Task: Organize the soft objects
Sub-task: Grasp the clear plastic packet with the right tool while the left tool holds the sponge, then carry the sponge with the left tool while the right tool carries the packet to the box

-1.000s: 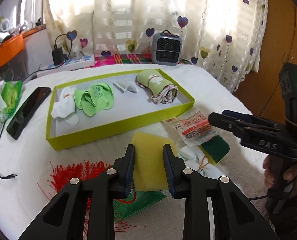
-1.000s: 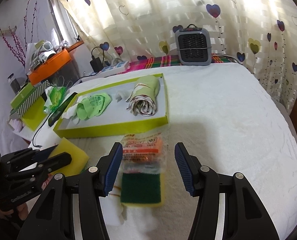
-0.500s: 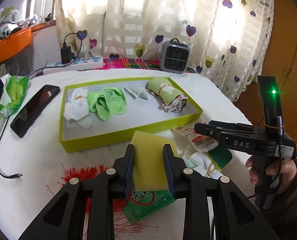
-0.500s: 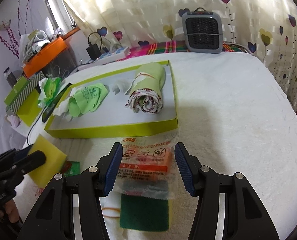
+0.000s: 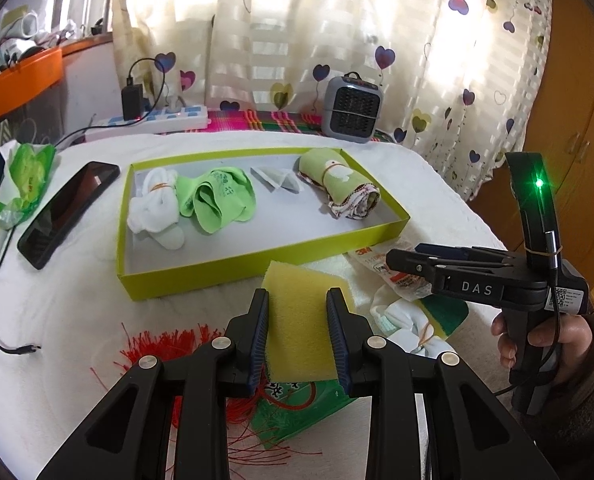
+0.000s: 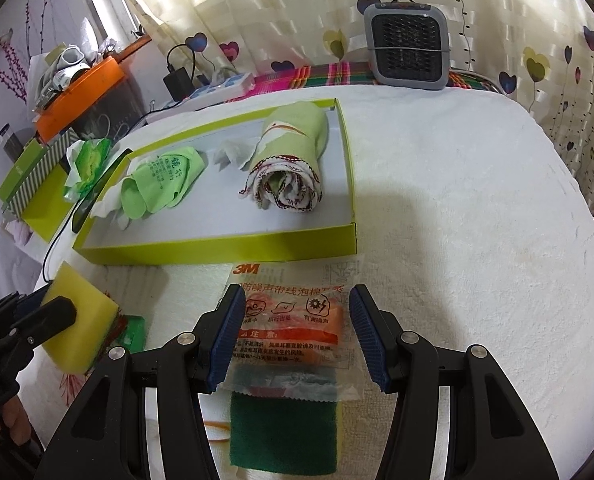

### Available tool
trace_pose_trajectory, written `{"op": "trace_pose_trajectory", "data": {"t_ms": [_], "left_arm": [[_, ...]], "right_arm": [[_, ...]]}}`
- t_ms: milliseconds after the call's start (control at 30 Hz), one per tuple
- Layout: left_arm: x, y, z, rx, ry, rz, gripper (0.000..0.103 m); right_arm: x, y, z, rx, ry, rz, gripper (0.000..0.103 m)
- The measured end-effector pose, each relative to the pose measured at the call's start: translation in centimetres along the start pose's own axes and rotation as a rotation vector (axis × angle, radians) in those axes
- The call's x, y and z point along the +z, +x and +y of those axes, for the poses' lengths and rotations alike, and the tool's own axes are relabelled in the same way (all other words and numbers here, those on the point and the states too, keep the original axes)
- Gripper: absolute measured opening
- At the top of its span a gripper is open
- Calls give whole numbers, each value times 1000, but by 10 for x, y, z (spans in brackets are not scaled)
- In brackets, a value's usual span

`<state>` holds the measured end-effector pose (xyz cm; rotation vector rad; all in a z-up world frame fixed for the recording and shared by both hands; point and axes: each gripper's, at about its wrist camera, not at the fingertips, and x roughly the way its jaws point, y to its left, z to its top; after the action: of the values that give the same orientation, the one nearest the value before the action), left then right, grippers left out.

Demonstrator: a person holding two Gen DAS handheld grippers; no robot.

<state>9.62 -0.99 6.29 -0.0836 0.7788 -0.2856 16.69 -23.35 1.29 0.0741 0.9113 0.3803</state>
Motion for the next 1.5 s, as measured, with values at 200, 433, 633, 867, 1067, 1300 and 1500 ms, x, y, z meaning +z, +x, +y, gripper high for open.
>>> {"op": "trace_pose_trajectory", "data": {"t_ms": [200, 433, 633, 867, 1067, 1300, 1500], "left_arm": [[-2, 2, 0, 1, -2, 5, 27], [-6, 4, -2, 1, -6, 10, 27], [-5, 5, 0, 1, -12, 16, 28], [-5, 5, 0, 2, -12, 16, 28], [-6, 5, 0, 1, -14, 17, 28], [-6, 5, -1, 2, -15, 18, 28], [-7, 5, -1, 3, -15, 17, 28]], "right_arm": [[-3, -3, -10, 32, 58, -9, 66], [-1, 2, -12, 55, 84, 11, 68], [-3, 5, -11, 58, 89, 16, 68], [-4, -2, -5, 43, 57, -18, 46], [-5, -6, 1, 45, 18, -51, 32], [-8, -12, 10, 49, -22, -78, 16], [-9, -22, 12, 57, -19, -114, 14]]}}
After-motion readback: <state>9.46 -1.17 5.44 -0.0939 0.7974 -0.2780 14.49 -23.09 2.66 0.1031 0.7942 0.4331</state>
